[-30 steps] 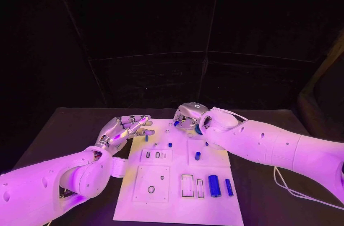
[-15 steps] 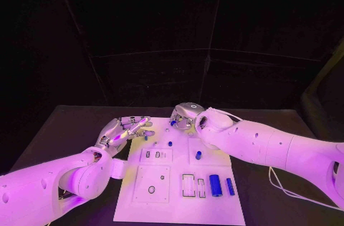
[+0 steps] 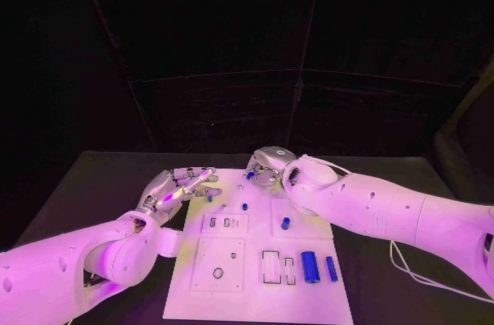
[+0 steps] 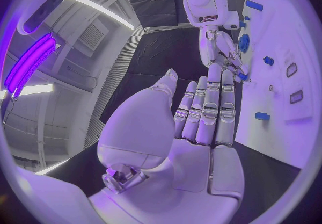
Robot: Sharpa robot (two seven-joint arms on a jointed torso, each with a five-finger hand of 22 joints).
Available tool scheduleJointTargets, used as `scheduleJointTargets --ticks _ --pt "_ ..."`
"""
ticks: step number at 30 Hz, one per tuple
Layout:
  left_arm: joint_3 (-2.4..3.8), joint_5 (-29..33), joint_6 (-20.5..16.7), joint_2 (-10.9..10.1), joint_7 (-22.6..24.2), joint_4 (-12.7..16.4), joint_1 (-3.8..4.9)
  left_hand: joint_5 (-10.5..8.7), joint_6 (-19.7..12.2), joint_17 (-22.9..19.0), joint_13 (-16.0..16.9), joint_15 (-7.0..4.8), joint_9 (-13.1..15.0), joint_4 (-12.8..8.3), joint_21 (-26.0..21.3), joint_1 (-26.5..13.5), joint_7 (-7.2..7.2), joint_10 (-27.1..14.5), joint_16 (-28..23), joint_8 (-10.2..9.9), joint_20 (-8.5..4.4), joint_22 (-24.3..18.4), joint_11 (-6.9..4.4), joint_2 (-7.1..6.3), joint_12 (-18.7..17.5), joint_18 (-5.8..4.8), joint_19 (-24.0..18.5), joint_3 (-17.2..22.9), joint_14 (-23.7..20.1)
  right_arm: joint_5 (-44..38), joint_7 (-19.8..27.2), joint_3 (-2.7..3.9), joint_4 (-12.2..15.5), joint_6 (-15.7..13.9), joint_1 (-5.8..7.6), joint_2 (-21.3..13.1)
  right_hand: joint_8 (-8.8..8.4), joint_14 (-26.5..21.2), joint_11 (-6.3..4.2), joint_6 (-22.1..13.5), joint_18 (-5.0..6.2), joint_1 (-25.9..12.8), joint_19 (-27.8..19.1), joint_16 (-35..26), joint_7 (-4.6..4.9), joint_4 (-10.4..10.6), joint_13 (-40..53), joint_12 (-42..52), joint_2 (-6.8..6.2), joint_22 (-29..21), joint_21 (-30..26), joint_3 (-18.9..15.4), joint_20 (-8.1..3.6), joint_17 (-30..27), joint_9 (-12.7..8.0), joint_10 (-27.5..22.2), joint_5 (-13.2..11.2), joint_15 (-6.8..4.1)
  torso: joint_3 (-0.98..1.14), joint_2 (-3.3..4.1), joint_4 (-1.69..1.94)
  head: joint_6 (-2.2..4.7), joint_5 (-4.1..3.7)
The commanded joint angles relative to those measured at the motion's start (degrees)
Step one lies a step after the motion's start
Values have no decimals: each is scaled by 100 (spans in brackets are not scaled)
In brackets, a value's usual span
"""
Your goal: Assemble the parts on the task board
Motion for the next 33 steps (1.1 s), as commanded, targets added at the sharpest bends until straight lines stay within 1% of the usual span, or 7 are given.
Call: scheduleJointTargets --ticks 1,9,12,19,23,27,33 --pt "6 -29 72 1 16 -5 10 15 -7 9 -9 17 -9 -33 -11 42 33 -9 -15 -23 -6 -7 28 36 -12 79 30 -1 -8 -64 -34 7 42 -263 16 -13 33 -42 2 21 -19 -36 -17 39 14 5 3 -11 -19 7 28 47 31 3 10 -34 24 -2 4 15 4 14 3" --pt "6 -29 75 9 15 -17 10 15 -8 11 -9 17 -9 -38 -12 46 32 -10 -15 -24 -6 -8 28 37 -14 79 30 0 -9 -68 -39 12 69 -351 16 -1 33 -42 2 21 -19 -36 -17 39 14 5 3 -11 -19 7 28 47 31 3 10 -34 24 -2 2 25 20 17 -5" --pt "6 -29 75 10 13 -22 10 15 -8 11 -9 17 -9 -38 -12 46 32 -10 -15 -24 -6 -8 28 37 -14 79 30 0 -9 -68 -38 15 63 -355 16 19 35 -45 0 28 -20 -39 -16 51 13 7 3 -11 -44 17 40 88 30 9 12 -29 43 -3 2 26 17 18 0" --pt "6 -29 77 12 11 -19 14 15 -10 15 -9 17 -9 -48 -14 56 31 -12 -17 -28 -5 -10 28 39 -18 79 31 3 -11 -71 -84 17 -11 -192 16 91 32 -48 4 27 -20 -62 -21 59 16 20 2 -13 -78 16 45 113 30 7 12 -29 28 -2 1 33 15 18 -7" --pt "6 -29 81 17 10 -21 16 15 -10 15 -9 17 -9 -48 -14 56 31 -12 -17 -28 -5 -10 28 39 -18 79 31 3 -11 -81 -98 18 -50 -155 17 124 32 -48 4 27 -20 -62 -21 59 16 20 2 -13 -78 16 45 113 30 7 12 -29 28 -2 7 38 25 25 -9" --pt "6 -29 81 19 9 -27 18 15 -10 15 -9 17 -9 -48 -14 56 31 -12 -17 -28 -5 -10 28 39 -18 79 31 3 -11 -86 -97 18 -65 -77 17 146 32 -48 4 27 -20 -62 -21 59 16 20 2 -13 -78 16 45 113 30 7 12 -29 28 -2 4 40 28 24 -9" --pt "6 -29 80 19 5 -34 20 15 -10 15 -9 17 -9 -48 -14 56 31 -12 -17 -28 -5 -10 28 39 -18 79 31 3 -11 -109 -120 18 -90 115 17 183 27 -55 6 20 -18 -87 -34 57 19 37 1 -17 -114 7 46 142 32 -8 10 -36 1 2 8 45 16 22 -2"
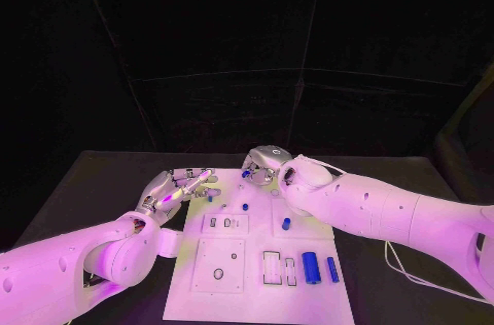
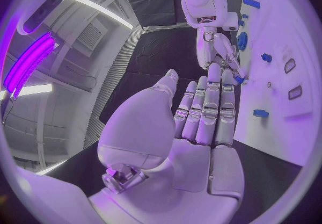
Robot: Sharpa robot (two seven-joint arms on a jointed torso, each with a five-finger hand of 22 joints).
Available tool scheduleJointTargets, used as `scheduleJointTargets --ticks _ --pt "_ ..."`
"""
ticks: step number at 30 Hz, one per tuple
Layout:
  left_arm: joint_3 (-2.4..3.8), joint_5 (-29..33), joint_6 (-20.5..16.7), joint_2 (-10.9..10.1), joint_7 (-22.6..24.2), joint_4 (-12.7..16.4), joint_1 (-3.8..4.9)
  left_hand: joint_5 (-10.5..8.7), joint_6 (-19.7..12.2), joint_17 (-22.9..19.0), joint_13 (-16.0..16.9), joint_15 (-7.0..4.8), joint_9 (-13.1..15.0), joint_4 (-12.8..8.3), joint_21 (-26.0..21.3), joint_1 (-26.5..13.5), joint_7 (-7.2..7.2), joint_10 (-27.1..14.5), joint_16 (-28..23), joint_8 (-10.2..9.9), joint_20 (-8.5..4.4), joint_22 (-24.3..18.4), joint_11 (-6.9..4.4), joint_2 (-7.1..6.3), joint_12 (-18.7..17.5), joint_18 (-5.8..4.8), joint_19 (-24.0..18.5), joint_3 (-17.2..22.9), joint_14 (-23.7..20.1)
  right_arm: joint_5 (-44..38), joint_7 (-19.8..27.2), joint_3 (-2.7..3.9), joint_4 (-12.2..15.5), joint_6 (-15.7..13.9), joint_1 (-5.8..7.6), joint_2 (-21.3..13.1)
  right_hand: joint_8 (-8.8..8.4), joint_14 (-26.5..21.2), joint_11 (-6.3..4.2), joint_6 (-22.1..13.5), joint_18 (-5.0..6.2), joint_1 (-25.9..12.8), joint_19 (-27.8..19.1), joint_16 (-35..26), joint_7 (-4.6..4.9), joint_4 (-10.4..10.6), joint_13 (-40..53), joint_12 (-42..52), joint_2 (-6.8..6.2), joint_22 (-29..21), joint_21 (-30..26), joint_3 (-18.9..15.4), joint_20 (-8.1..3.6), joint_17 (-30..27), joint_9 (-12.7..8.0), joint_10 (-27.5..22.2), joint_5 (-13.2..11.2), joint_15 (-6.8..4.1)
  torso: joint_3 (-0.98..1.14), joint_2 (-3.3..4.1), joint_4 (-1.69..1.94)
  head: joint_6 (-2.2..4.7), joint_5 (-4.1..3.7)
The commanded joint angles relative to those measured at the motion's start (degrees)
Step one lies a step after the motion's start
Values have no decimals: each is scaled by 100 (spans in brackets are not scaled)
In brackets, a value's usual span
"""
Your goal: Assemble the parts on the task board
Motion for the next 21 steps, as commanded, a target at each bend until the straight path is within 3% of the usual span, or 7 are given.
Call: scheduleJointTargets --ticks 1,8,13,15,21 --pt "6 -28 73 6 18 3 12 15 -10 5 -10 17 -9 -26 -14 33 31 -12 -17 -28 -6 -6 27 16 -18 80 32 -6 -11 -69 -61 -1 -25 255 10 24 25 -58 8 23 -18 -45 -36 20 -11 7 -1 -18 -75 -8 22 44 31 -19 7 -41 -35 3 2 4 -9 0 4" --pt "6 -28 75 10 13 0 17 15 -10 8 -10 17 -9 -31 -15 37 31 -12 -18 -29 -6 -7 28 18 -20 80 32 -5 -11 -109 -128 -1 -88 269 11 73 0 -115 43 -97 4 -156 -156 -76 18 92 -13 -33 -230 -153 -49 86 54 -169 -14 -177 -82 34 3 8 -2 -6 1" --pt "6 -28 79 9 7 -6 21 15 -11 11 -10 17 -9 -37 -16 42 31 -13 -19 -31 -6 -8 28 20 -23 80 33 -3 -12 -117 -145 -2 -91 26 12 80 -2 -392 216 -649 72 -235 -540 -494 165 251 -9 -4 -581 -619 -363 -116 181 -692 -35 -861 -153 178 1 12 -1 1 0" --pt "6 -28 80 9 5 -8 21 15 -11 11 -10 17 -9 -37 -16 42 31 -13 -19 -31 -6 -8 28 20 -23 80 33 -3 -12 -118 -144 -2 -67 -66 12 67 4 -498 267 -901 73 -170 -597 -611 199 329 -11 2 -656 -661 -428 -259 230 -853 -33 -1082 -156 216 1 14 -1 8 1" --pt "6 -28 80 -12 -6 -5 25 15 -12 13 -10 17 -9 -41 -17 44 31 -14 -20 -33 -6 -9 28 21 -25 80 33 -2 -13 -105 -152 -2 168 -289 12 -131 16 -550 282 -946 81 -48 -618 -616 226 443 -2 52 -684 -706 -479 -417 261 -907 -16 -1193 -80 241 10 13 -15 25 2"
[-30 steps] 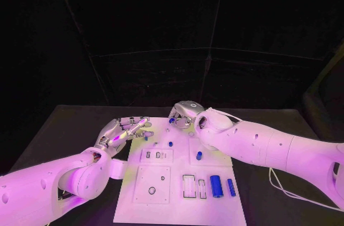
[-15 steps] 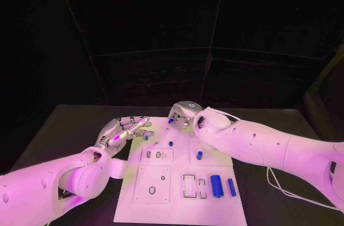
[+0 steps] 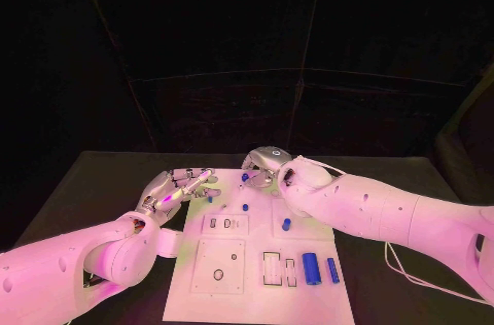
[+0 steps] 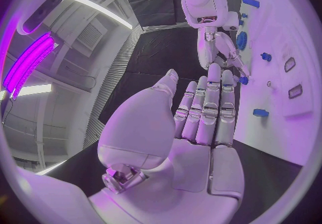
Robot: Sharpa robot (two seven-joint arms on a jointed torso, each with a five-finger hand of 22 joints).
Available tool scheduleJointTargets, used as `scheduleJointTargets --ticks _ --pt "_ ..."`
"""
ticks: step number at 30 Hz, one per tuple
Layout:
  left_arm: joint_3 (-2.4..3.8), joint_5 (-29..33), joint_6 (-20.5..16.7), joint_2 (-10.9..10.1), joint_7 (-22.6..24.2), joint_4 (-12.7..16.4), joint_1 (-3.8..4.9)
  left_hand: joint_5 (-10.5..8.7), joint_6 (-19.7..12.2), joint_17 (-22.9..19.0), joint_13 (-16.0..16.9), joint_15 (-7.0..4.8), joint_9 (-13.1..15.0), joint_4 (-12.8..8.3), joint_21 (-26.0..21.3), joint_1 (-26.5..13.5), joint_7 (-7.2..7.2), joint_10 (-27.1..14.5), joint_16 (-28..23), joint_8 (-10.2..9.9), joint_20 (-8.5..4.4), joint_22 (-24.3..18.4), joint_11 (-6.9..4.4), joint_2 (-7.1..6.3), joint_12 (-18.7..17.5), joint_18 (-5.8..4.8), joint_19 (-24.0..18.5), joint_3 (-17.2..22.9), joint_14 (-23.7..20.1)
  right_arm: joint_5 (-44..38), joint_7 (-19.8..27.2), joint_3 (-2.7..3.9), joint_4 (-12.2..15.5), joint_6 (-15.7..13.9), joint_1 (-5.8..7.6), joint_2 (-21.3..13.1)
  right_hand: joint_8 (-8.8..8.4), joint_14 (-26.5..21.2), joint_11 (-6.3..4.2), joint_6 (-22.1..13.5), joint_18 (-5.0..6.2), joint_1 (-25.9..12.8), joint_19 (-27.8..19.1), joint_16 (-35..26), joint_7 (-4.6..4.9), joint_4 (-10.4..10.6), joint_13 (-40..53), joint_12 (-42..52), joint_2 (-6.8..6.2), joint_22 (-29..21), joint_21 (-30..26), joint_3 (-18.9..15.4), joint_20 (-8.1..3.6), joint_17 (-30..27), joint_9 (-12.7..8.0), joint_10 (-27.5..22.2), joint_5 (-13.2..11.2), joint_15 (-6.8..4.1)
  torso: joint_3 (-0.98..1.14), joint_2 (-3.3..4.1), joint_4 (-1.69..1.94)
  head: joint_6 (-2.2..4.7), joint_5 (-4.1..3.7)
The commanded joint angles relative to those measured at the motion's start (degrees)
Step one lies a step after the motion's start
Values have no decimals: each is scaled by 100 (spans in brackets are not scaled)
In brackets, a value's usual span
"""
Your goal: Assemble the parts on the task board
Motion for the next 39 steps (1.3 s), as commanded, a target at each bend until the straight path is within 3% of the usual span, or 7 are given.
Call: scheduleJointTargets --ticks 1,5,9,14,18,22,39 --pt "6 -28 72 -18 7 12 14 15 -12 8 -7 17 -9 -41 -14 44 31 -14 -20 -33 -6 -5 28 21 -25 80 33 -3 -13 -27 -50 6 206 -325 15 -174 -8 -34 -5 -6 82 86 -32 31 13 24 9 60 -19 -17 -37 -73 9 11 14 -17 77 -4 9 -5 -22 17 8" --pt "6 -28 72 -43 1 24 25 15 -12 8 -7 17 -9 -41 -14 44 31 -14 -20 -33 -6 -5 28 21 -25 80 33 -3 -13 101 -138 131 599 -371 18 -534 34 72 -53 130 90 133 23 238 -21 134 43 230 16 -27 -19 -139 -9 212 37 234 177 -38 0 -14 -26 37 -17" --pt "5 -28 77 -71 -10 39 37 15 -15 10 -8 18 -10 -47 -16 48 32 -18 -22 -36 -6 -7 29 21 -29 80 33 -2 -15 539 -438 277 1086 -183 22 -1037 71 420 -294 275 5 -44 503 907 -168 397 277 803 51 542 370 -204 -136 981 51 1309 411 -215 12 -28 -74 55 8" --pt "5 -28 85 -95 -14 55 45 15 -15 10 -8 18 -10 -47 -16 48 32 -18 -22 -36 -6 -7 29 21 -29 80 33 -2 -15 1115 -794 357 1563 289 40 -1642 66 651 -489 179 -183 -252 1181 1627 -329 809 842 1548 -294 1511 965 -524 -348 1818 36 2004 761 -401 30 -42 -135 74 20" --pt "5 -28 90 -95 -13 58 48 15 -16 13 -8 18 -10 -53 -18 52 31 -20 -24 -38 -5 -8 29 21 -32 79 32 -1 -19 1280 -968 375 1690 658 46 -1909 110 660 -459 -45 -278 -54 1410 1979 -313 1429 1825 2492 -502 1949 1237 -1231 -335 2170 45 1690 1126 -446 40 -49 -170 80 16" --pt "5 -28 96 -83 -13 55 49 15 -16 13 -8 18 -10 -53 -18 52 31 -20 -24 -38 -5 -8 29 21 -32 79 32 -1 -19 1306 -1061 382 1691 922 48 -2014 240 635 -430 -212 -282 509 1491 2171 -287 2184 2992 3559 -477 2197 1393 -1868 -338 2310 60 1204 1162 -345 41 -45 -165 86 -9" --pt "4 -28 114 -38 -16 -6 47 16 -17 17 -8 19 -9 -64 -21 61 29 -21 -28 -41 -5 -11 28 25 -36 79 31 3 -23 1018 -1109 382 1437 1128 45 -1808 406 644 -439 -272 -336 1020 1616 2322 -273 2533 4277 4690 -385 2495 1561 -1981 -313 2418 66 1369 1220 -353 28 -36 -143 48 -29"
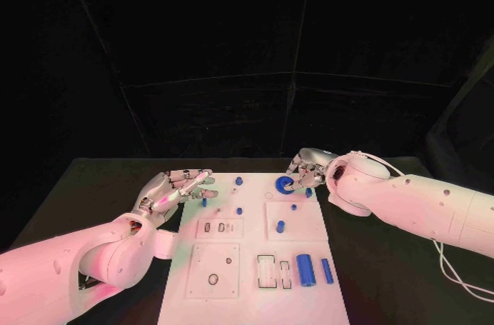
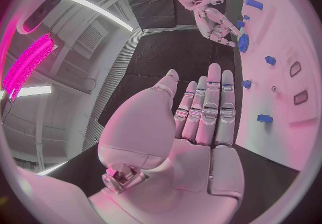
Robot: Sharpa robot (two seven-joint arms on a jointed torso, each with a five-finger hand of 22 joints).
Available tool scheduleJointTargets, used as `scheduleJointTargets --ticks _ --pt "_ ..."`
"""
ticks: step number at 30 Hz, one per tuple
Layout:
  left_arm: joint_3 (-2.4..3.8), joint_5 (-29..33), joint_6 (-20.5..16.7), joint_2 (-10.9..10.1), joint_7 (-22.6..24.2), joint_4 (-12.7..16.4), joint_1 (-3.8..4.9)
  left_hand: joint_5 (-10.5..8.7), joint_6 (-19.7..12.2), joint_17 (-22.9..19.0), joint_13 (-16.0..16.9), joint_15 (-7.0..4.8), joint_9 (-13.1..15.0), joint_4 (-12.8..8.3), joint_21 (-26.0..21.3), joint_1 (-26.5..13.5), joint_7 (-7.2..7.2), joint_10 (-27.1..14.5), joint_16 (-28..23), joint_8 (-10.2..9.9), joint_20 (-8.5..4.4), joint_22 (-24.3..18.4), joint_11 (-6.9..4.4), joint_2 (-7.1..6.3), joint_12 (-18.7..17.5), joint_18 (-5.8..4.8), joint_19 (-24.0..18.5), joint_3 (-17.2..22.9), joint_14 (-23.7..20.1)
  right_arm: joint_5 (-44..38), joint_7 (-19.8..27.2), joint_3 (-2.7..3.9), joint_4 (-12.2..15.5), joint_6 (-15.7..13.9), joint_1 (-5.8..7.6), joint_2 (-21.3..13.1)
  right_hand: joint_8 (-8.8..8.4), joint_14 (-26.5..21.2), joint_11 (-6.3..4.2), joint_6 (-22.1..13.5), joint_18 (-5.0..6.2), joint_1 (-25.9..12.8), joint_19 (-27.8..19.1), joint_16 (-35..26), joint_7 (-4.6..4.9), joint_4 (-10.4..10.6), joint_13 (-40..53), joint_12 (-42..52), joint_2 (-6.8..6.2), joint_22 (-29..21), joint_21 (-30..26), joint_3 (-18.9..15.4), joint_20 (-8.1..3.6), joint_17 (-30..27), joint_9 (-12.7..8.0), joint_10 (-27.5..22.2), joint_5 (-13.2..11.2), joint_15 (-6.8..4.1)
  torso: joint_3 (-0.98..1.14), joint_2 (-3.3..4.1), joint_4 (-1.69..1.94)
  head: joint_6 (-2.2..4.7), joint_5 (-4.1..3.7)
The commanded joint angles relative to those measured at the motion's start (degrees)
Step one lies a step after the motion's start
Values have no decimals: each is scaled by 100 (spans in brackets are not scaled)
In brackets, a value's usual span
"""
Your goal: Assemble the parts on the task board
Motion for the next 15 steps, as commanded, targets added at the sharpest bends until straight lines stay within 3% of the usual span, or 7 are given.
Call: scheduleJointTargets --ticks 1,7,15 --pt "5 -26 87 19 20 -7 7 16 -17 8 -8 19 -6 -32 -21 36 29 -21 -28 -20 -5 -7 28 -1 -36 81 32 3 -23 -141 -31 6 -72 65 10 61 46 131 2 -38 -117 88 73 51 -3 28 249 231 12 79 56 -4 -3 43 9 135 51 35 -10 2 1 -8 -8" --pt "5 -26 94 35 17 -30 5 16 -17 8 -8 19 -6 -32 -21 36 29 -21 -28 -20 -5 -7 28 -1 -36 81 32 3 -23 -293 -23 5 -187 109 9 169 115 142 -9 -3 -157 202 193 129 -15 -3 1098 1020 82 310 176 -21 -11 115 13 447 86 27 -9 3 8 -33 -10" --pt "5 -26 100 42 11 -48 5 16 -17 10 -8 19 -6 -38 -22 40 29 -21 -30 -21 -5 -8 28 2 -38 81 31 5 -25 -388 -25 4 -302 233 8 260 151 144 -12 14 -177 296 244 179 -19 -63 1524 1404 162 426 241 -15 -12 153 7 566 91 25 -15 3 3 -50 -12"
